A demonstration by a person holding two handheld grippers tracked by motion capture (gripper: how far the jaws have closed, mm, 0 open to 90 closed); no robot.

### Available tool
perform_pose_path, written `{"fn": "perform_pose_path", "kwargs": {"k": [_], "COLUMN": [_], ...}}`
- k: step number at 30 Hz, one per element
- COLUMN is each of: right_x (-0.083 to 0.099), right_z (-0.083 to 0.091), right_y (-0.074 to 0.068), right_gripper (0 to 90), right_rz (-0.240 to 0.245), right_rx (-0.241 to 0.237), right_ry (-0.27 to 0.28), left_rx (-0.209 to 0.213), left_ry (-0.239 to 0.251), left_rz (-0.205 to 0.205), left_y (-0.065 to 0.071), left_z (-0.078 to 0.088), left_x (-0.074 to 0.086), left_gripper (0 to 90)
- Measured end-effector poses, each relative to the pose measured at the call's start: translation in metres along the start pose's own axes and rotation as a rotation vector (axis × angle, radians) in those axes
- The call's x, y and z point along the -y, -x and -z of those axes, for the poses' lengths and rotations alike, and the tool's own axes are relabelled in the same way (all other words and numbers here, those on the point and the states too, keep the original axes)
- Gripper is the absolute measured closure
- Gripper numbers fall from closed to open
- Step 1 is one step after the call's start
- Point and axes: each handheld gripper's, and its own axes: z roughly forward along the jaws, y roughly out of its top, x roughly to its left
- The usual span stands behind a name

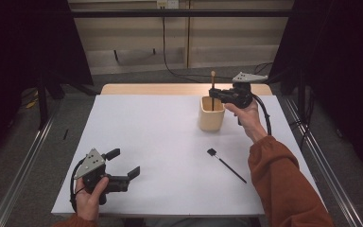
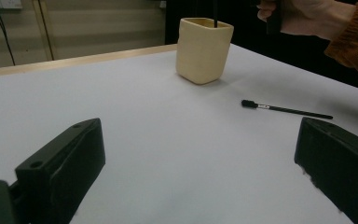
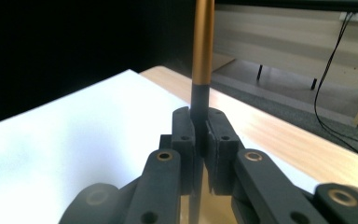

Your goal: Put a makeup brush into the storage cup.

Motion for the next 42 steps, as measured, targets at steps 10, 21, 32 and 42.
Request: {"fn": "perform_pose_path", "kwargs": {"k": [10, 21, 32, 42], "right_x": [0.010, 0.021, 0.032, 0.033], "right_z": [0.001, -0.002, -0.006, -0.003], "right_y": [0.001, 0.001, 0.002, 0.003], "right_gripper": [83.3, 83.2, 83.0, 62.0], "right_rz": [-0.013, -0.021, -0.038, -0.044], "right_rx": [0.005, 0.005, 0.000, 0.007], "right_ry": [-0.007, -0.022, -0.029, -0.022], "left_rx": [-0.005, -0.008, -0.009, -0.007], "left_ry": [-0.004, 0.005, -0.001, -0.003], "left_rz": [0.003, 0.009, 0.000, -0.007], "left_y": [-0.001, -0.003, -0.002, -0.001], "left_z": [0.000, 0.000, 0.000, 0.000], "left_x": [0.001, 0.001, 0.001, 0.001], "left_gripper": [1.9, 2.2, 2.1, 2.0]}}
